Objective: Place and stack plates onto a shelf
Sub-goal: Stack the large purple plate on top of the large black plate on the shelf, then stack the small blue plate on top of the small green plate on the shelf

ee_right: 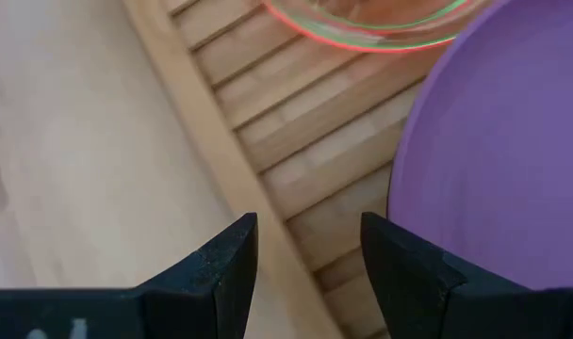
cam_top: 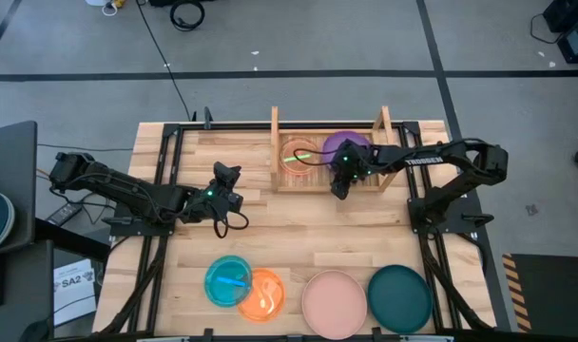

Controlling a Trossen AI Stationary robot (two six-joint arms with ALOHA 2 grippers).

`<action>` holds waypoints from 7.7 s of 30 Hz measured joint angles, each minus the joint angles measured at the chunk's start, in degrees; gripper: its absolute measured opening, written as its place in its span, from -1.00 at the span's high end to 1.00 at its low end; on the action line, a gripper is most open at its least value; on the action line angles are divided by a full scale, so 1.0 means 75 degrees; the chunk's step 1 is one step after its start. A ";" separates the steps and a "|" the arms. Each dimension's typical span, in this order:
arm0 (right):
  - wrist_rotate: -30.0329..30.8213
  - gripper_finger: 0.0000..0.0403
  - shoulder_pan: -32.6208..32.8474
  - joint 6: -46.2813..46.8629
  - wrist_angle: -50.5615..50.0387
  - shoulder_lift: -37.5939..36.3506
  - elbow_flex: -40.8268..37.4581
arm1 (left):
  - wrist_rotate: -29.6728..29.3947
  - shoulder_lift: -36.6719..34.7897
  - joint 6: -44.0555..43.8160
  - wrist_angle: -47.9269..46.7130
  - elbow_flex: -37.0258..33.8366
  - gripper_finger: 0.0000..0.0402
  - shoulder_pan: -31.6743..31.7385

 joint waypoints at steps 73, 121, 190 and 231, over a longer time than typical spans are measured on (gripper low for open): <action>-0.1393 0.04 0.2836 -0.0473 0.0441 -0.0350 0.1457 | 0.9524 0.1570 -0.9390 -0.1820 -0.0003 0.24 -0.1053; -0.1393 0.04 0.2836 -0.0606 0.0645 -0.0350 0.1451 | 1.0078 0.1646 -0.9521 -0.1689 0.0003 0.96 -0.0890; 0.2721 0.23 0.3195 0.0801 0.3524 -0.0341 0.1451 | 0.3161 -0.1242 -1.0736 0.1040 0.0000 0.96 0.0694; 0.2726 0.96 0.3009 0.0991 0.3591 -0.0341 0.1451 | 0.3713 -0.1245 -1.0719 0.1268 0.0000 0.39 0.0694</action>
